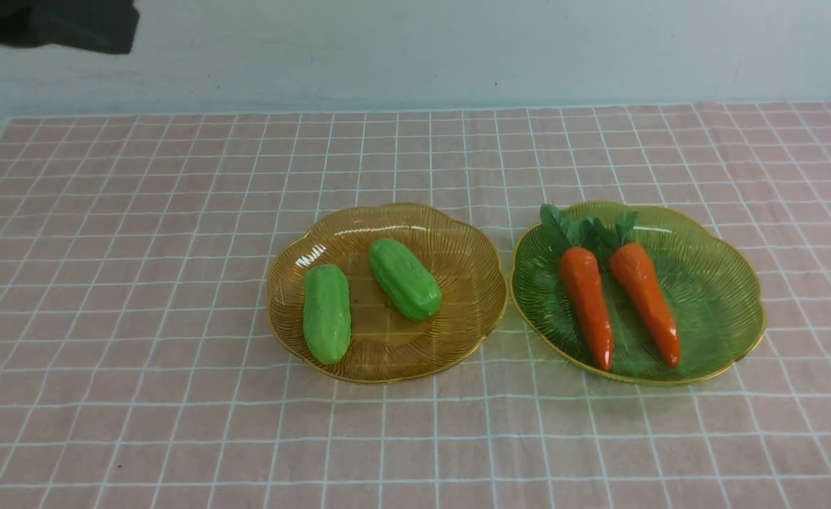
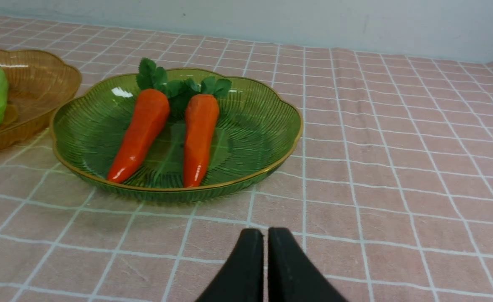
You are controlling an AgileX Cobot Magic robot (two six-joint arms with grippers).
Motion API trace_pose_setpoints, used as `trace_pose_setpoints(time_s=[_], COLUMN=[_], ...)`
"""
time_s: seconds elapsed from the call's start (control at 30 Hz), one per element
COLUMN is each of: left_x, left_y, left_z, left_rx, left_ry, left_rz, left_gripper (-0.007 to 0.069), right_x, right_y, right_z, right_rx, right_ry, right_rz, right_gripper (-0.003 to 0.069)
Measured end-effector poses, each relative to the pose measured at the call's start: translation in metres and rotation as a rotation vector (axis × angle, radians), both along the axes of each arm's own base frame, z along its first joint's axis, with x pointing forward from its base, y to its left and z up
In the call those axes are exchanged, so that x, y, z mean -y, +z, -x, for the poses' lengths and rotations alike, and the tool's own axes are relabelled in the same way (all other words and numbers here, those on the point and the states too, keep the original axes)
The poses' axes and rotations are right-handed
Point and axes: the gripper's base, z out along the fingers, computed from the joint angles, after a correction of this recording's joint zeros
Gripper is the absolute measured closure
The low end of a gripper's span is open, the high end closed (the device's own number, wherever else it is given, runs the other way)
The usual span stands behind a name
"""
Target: Put different types of vegetables on the plate.
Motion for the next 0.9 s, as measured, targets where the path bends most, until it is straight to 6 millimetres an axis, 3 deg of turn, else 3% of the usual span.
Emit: trace_pose_setpoints(time_s=[0.23, 0.37, 0.5, 0.63, 0.8, 0.9], left_x=[-0.024, -0.032, -0.036, -0.035, -0.034, -0.033], left_y=[-0.046, -0.076, -0.124, -0.15, -0.18, -0.188], left_z=[0.051, 0.074, 0.084, 0.086, 0.084, 0.082], left_rx=[-0.014, 0.083, 0.264, 0.493, 0.487, 0.462], left_ry=[0.042, 0.037, 0.032, 0.024, 0.023, 0.023], left_rz=[-0.028, -0.003, 0.066, 0.165, 0.17, 0.161], left_gripper=[0.0628, 0.0628, 0.0628, 0.0628, 0.0628, 0.0628], right_x=[0.0, 0.0, 0.0, 0.0, 0.0, 0.0], right_y=[0.0, 0.0, 0.0, 0.0, 0.0, 0.0], right_z=[0.0, 0.0, 0.0, 0.0, 0.0, 0.0], right_rx=[0.0, 0.0, 0.0, 0.0, 0.0, 0.0], right_ry=[-0.004, -0.005, -0.005, -0.005, -0.005, -0.005], right_rz=[0.0, 0.0, 0.0, 0.0, 0.0, 0.0], right_gripper=[0.0646, 0.0646, 0.0646, 0.0646, 0.0646, 0.0646])
